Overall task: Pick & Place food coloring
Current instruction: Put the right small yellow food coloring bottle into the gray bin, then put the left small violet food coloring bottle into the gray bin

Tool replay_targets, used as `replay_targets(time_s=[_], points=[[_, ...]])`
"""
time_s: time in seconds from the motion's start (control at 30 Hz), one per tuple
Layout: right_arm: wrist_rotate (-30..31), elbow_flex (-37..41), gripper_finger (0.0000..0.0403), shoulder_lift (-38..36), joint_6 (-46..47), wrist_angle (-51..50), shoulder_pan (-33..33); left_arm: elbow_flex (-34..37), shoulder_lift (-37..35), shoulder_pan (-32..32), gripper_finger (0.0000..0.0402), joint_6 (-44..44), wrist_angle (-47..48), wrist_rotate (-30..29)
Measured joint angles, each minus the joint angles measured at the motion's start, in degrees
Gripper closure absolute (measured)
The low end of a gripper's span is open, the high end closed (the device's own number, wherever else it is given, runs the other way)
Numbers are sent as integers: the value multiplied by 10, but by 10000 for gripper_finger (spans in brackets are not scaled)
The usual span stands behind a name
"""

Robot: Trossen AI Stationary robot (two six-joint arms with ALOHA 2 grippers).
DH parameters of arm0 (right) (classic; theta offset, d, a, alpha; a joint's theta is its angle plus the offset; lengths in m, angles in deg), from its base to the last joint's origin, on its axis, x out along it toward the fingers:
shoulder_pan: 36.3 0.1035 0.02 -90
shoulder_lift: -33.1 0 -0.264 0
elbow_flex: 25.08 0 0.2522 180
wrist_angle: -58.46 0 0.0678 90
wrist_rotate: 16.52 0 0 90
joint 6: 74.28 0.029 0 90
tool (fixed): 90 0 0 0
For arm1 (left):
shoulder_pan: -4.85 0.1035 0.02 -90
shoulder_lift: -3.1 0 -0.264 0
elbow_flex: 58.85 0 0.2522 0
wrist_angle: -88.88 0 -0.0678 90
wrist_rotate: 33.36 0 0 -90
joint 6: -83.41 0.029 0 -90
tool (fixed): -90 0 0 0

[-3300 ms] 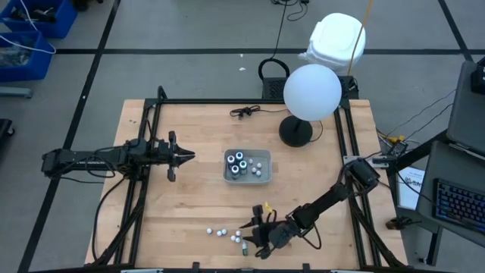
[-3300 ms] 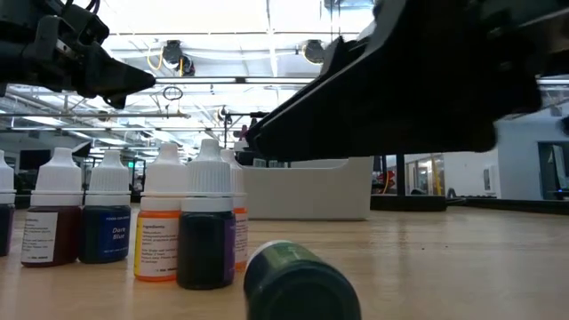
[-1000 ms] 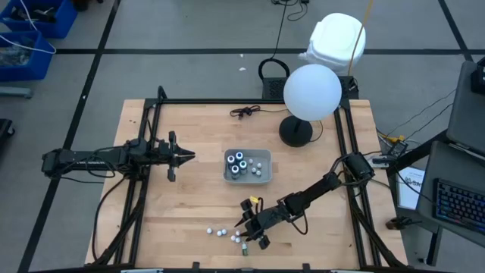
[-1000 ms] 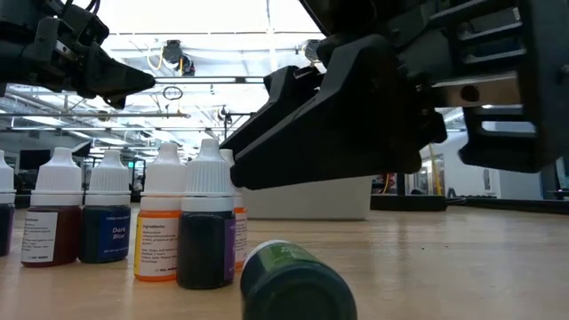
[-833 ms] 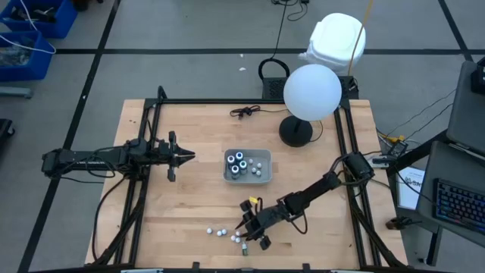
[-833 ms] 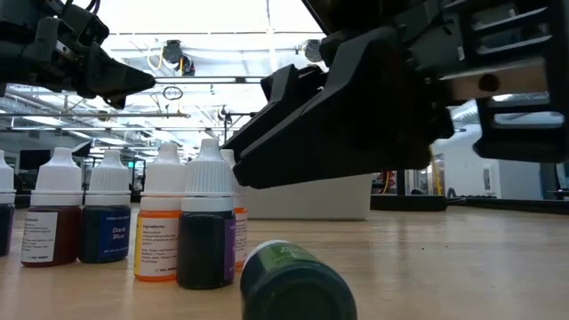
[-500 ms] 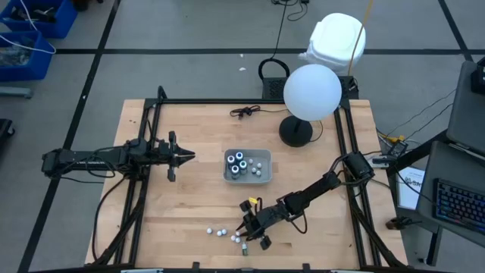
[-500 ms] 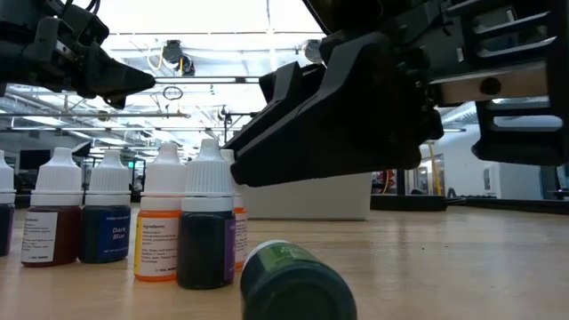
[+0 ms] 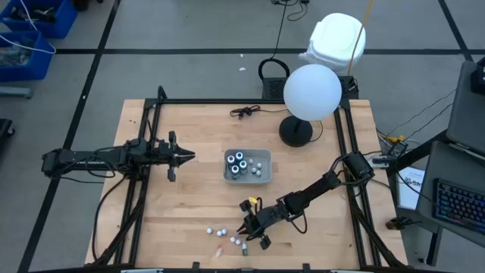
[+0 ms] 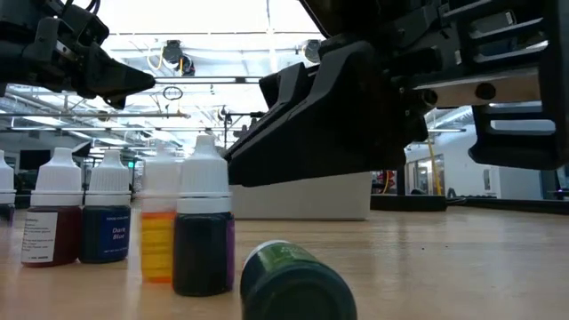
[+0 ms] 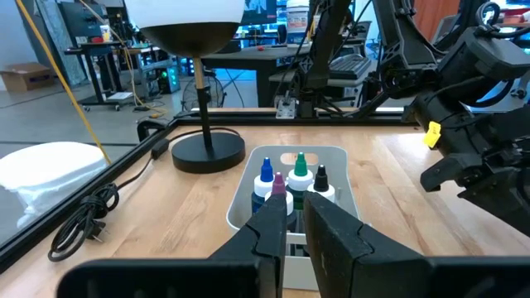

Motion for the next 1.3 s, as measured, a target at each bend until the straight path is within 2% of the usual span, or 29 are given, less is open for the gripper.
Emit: replay_targets(time_s=[0.1, 0.17, 0.47, 0.63, 0.77, 0.87, 0.97, 1.1, 1.2, 1.3], points=[[7, 0, 394, 0, -1, 1, 0, 0, 0, 0, 350, 0, 0, 0], [32, 0, 400, 0, -2, 0, 0, 0, 0, 0, 350, 0, 0, 0], [70, 0, 402, -2, 0, -11, 0, 0, 0, 0, 350, -6, 0, 0], [124, 0, 402, -59, 5, -126, 0, 0, 0, 0, 350, -7, 10, 0], [121, 39, 402, -164, 14, -189, 1, 0, 0, 0, 350, -7, 24, 1], [121, 122, 402, -278, 6, -183, 0, 0, 0, 0, 350, -7, 29, 1], [123, 233, 402, -421, 8, -121, -8, 0, 0, 0, 350, -16, 30, 1], [125, 405, 403, -601, 17, 18, -13, 0, 0, 0, 350, -22, 31, 1], [146, 506, 403, -705, 32, 100, -23, 0, 0, 0, 350, -22, 31, 1], [165, 567, 403, -784, 22, 125, -30, 0, 0, 0, 350, -22, 37, 1]])
